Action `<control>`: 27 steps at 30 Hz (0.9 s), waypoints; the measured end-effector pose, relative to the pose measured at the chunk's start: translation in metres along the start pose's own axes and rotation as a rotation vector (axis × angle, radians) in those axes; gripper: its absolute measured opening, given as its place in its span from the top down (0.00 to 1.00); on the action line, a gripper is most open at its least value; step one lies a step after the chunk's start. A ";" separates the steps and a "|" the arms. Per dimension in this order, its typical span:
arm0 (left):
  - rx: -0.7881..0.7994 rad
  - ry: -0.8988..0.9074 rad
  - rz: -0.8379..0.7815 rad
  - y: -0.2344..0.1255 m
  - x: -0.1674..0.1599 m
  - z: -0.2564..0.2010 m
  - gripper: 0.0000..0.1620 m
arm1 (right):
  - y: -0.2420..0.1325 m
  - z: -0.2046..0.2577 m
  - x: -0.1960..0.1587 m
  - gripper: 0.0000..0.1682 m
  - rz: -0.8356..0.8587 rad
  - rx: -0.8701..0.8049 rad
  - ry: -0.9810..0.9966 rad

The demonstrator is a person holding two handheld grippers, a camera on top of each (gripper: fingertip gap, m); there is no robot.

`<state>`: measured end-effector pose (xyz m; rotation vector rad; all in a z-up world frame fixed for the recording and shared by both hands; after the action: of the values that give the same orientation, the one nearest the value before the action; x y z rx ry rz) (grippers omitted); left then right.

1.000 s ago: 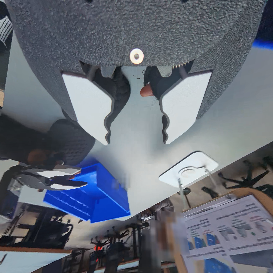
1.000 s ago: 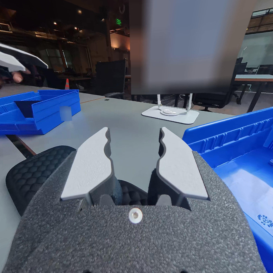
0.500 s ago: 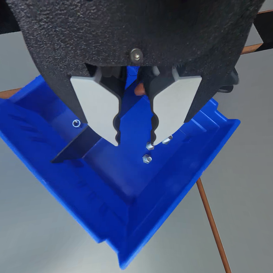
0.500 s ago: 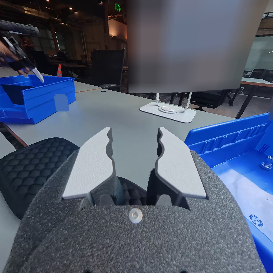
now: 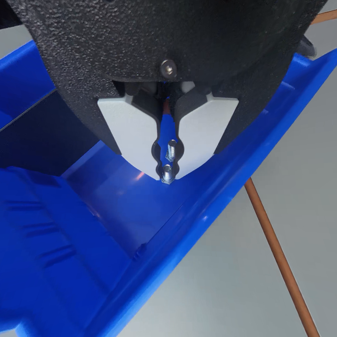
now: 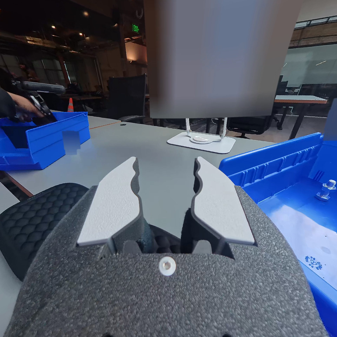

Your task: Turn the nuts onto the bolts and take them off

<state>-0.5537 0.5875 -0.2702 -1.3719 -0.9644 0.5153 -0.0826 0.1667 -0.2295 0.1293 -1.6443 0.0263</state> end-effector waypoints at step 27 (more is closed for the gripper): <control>-0.114 0.742 -0.120 -0.067 -0.035 -0.352 0.94 | 0.012 0.018 -0.010 0.64 0.138 0.056 -0.160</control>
<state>-0.3019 0.3444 -0.1874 -1.4353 -0.4609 -0.1524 -0.1011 0.1774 -0.2399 0.0614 -1.8107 0.1707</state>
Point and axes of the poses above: each gripper's, where its closed fingertips meet, y out along the fingers, x out of its top, z = x × y across the jaws, the point moved 6 cm from there along -y, back along the fingers, and after that the axes turned 5 degrees about -y, right-handed, at the moved point
